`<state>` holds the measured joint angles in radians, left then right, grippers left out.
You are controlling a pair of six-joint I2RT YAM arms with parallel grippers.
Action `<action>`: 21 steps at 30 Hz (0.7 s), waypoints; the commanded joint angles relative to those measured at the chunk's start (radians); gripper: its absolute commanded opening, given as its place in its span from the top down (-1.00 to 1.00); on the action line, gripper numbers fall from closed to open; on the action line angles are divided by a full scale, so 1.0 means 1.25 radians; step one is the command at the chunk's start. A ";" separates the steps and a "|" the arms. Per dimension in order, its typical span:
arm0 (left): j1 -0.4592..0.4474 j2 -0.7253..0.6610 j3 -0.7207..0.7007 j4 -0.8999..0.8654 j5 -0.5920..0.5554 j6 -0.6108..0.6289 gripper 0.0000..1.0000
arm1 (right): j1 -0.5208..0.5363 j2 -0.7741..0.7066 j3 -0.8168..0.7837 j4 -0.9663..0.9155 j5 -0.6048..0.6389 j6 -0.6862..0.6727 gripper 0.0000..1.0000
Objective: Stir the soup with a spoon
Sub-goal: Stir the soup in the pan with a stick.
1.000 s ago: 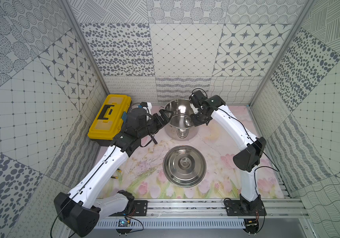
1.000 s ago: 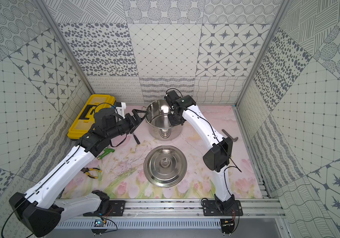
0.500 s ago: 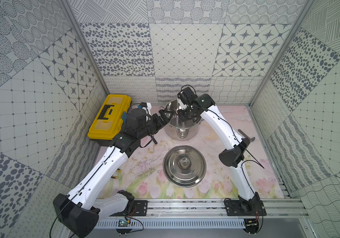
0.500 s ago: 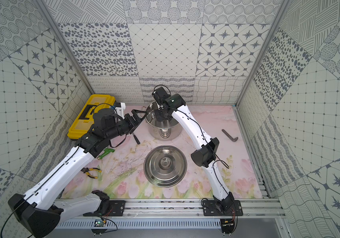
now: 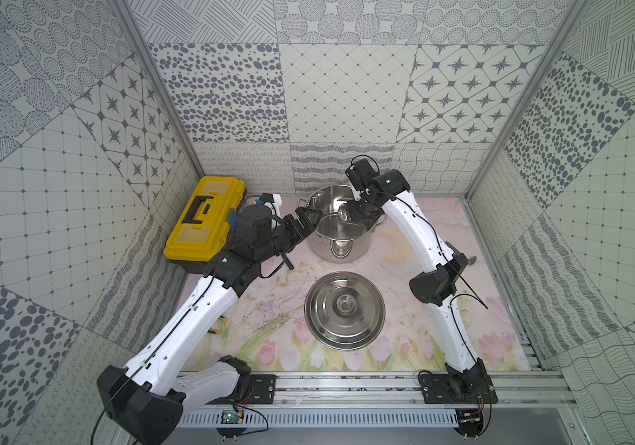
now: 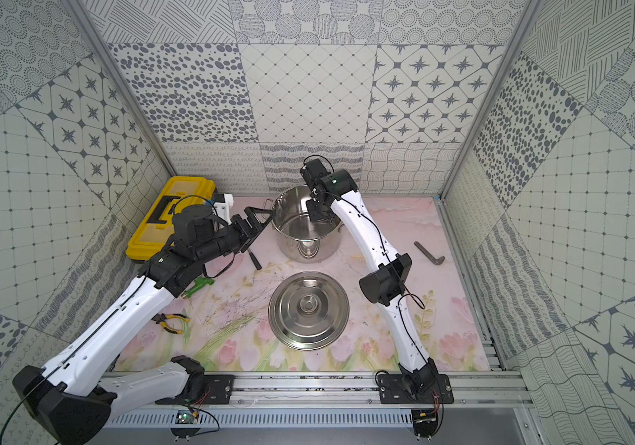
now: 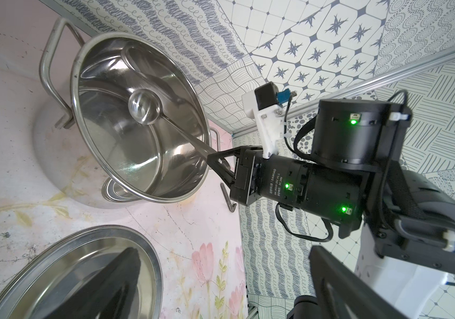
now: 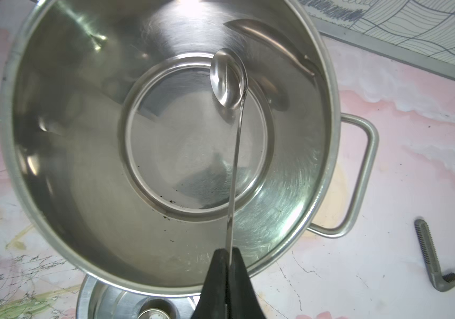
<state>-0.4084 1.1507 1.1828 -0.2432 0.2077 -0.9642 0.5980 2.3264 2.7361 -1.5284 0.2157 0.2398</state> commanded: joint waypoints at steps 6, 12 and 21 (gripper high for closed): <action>0.006 0.002 -0.008 0.034 0.019 0.004 -0.99 | 0.006 -0.148 -0.198 0.048 0.013 -0.035 1.00; 0.006 0.009 -0.002 0.034 0.024 0.003 -0.99 | 0.027 -0.240 -0.354 0.133 -0.046 -0.011 1.00; 0.007 0.008 0.002 0.023 0.032 -0.003 -0.99 | 0.057 -0.191 -0.310 0.176 -0.068 0.050 1.00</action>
<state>-0.4038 1.1606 1.1751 -0.2428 0.2237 -0.9676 0.6628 2.0575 2.2940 -1.3750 0.1371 0.2619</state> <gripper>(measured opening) 0.994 0.085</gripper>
